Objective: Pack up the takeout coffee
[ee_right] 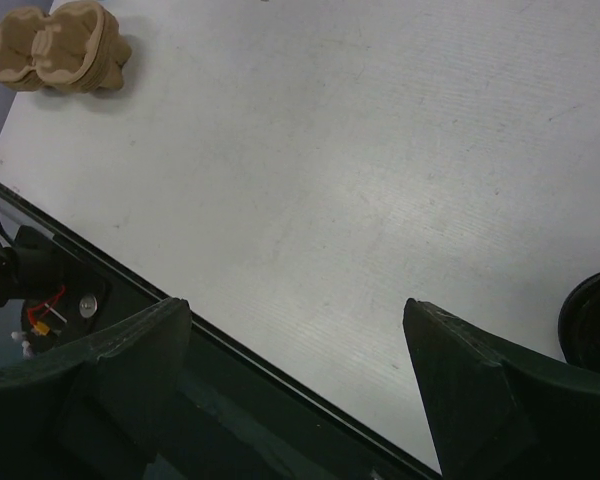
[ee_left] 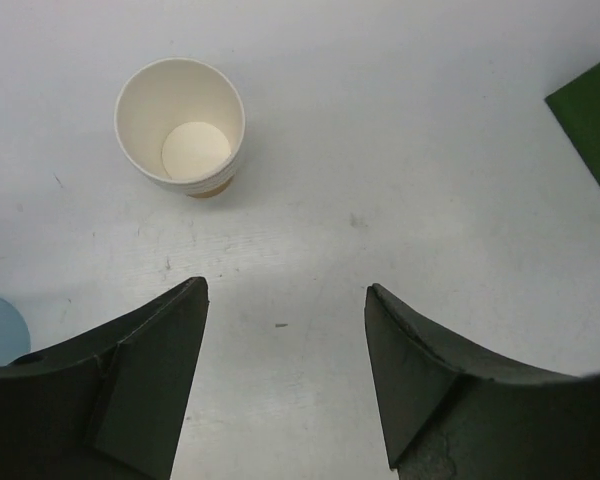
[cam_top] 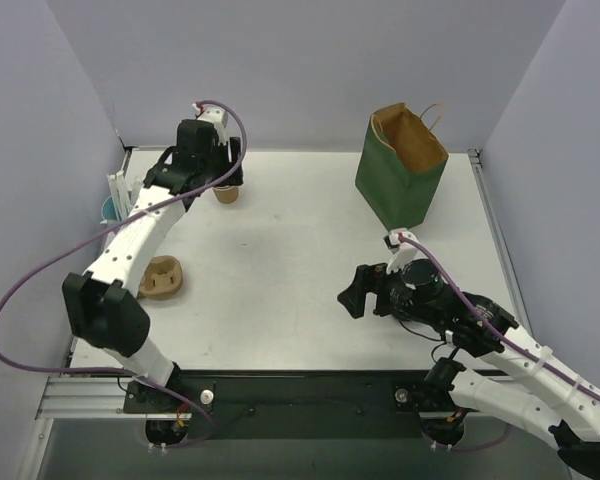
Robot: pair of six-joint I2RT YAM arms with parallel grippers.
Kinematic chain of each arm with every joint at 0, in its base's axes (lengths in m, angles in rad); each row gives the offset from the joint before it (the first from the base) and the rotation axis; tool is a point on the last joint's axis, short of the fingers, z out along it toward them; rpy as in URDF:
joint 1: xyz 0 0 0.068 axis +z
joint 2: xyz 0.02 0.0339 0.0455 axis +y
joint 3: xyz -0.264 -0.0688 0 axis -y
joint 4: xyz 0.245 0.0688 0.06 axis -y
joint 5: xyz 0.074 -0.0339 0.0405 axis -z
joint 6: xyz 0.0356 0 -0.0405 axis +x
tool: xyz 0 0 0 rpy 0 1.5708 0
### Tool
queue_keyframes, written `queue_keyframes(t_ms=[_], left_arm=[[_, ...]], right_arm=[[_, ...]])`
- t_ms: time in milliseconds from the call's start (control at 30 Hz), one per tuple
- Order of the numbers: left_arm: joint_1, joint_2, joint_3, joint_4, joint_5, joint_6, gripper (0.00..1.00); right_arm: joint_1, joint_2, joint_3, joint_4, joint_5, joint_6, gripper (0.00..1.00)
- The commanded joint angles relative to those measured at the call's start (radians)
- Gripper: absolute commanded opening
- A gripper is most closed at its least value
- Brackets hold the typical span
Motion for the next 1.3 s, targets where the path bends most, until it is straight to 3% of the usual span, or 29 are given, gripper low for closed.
queue_keyframes(t_ms=[0, 300, 533, 833, 1267], left_arm=[[0.034, 0.144, 0.162, 0.049, 0.038, 0.085, 0.73], [0.068, 0.408, 0.368, 0.026, 0.059, 0.204, 0.6], [0.071, 0.51, 0.437, 0.014, 0.064, 0.229, 0.58], [0.074, 0.562, 0.447, 0.005, 0.032, 0.232, 0.54], [0.08, 0.594, 0.448, 0.006, -0.001, 0.232, 0.39]], right_arm=[[0.009, 0.047, 0.019, 0.061, -0.038, -0.037, 0.91], [0.019, 0.145, 0.045, 0.112, -0.068, -0.064, 0.91], [0.019, 0.159, 0.05, 0.122, -0.055, -0.08, 0.91], [0.019, 0.156, 0.047, 0.124, -0.04, -0.092, 0.9], [0.019, 0.179, 0.062, 0.122, -0.029, -0.109, 0.9]])
